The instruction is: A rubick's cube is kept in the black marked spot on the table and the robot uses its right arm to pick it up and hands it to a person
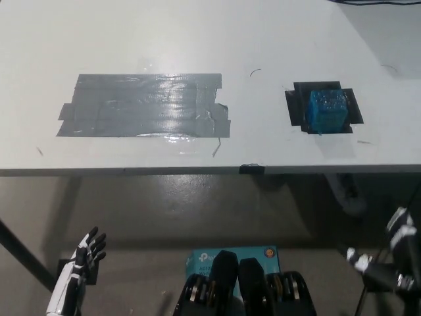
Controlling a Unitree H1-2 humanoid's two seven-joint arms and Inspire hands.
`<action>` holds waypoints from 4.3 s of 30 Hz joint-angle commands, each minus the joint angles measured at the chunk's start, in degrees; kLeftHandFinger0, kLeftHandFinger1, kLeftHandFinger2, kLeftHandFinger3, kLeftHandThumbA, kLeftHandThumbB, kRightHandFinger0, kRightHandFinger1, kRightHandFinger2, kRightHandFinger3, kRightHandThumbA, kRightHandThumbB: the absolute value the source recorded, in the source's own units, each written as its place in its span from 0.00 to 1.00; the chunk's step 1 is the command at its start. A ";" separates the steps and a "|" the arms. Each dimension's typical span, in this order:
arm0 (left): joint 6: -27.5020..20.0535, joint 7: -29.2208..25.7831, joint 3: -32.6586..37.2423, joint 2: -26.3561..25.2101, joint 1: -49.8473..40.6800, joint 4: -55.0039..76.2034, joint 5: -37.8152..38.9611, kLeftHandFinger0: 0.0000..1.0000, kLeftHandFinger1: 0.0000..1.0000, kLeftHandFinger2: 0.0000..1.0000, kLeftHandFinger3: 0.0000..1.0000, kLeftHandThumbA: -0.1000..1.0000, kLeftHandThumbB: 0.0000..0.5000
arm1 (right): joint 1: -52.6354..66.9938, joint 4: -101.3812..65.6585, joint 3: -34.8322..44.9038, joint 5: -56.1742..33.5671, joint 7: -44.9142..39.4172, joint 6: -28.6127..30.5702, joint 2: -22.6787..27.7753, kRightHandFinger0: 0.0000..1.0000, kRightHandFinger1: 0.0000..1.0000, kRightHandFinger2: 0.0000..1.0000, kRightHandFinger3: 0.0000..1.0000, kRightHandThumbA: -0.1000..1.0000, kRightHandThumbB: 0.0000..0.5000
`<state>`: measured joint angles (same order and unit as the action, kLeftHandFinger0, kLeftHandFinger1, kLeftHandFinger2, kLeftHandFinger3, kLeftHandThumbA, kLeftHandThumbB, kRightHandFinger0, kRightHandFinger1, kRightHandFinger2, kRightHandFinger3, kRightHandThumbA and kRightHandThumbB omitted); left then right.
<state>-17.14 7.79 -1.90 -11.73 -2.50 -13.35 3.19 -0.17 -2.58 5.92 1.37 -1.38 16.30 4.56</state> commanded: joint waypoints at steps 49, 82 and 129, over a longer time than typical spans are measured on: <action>-1.44 1.88 0.21 -0.93 2.97 0.32 0.13 1.00 1.00 1.00 1.00 1.00 0.57 | -52.78 61.47 0.01 4.95 16.50 -8.12 2.13 1.00 1.00 1.00 1.00 0.92 0.89; -1.56 1.90 0.15 -1.55 6.07 -0.35 -0.55 1.00 1.00 1.00 1.00 1.00 0.46 | -55.81 74.20 -16.10 14.80 34.32 -6.06 5.08 0.00 0.42 0.88 0.84 0.00 0.46; 0.91 2.29 1.18 -2.19 7.93 0.98 -1.32 1.00 1.00 1.00 1.00 1.00 0.51 | -76.23 78.18 -10.97 12.73 28.08 -2.15 -2.82 0.00 0.42 0.84 0.86 0.00 0.40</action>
<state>-16.60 9.26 -0.98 -12.92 4.85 -14.43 2.29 -71.31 73.24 -5.74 16.23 28.27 10.55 2.81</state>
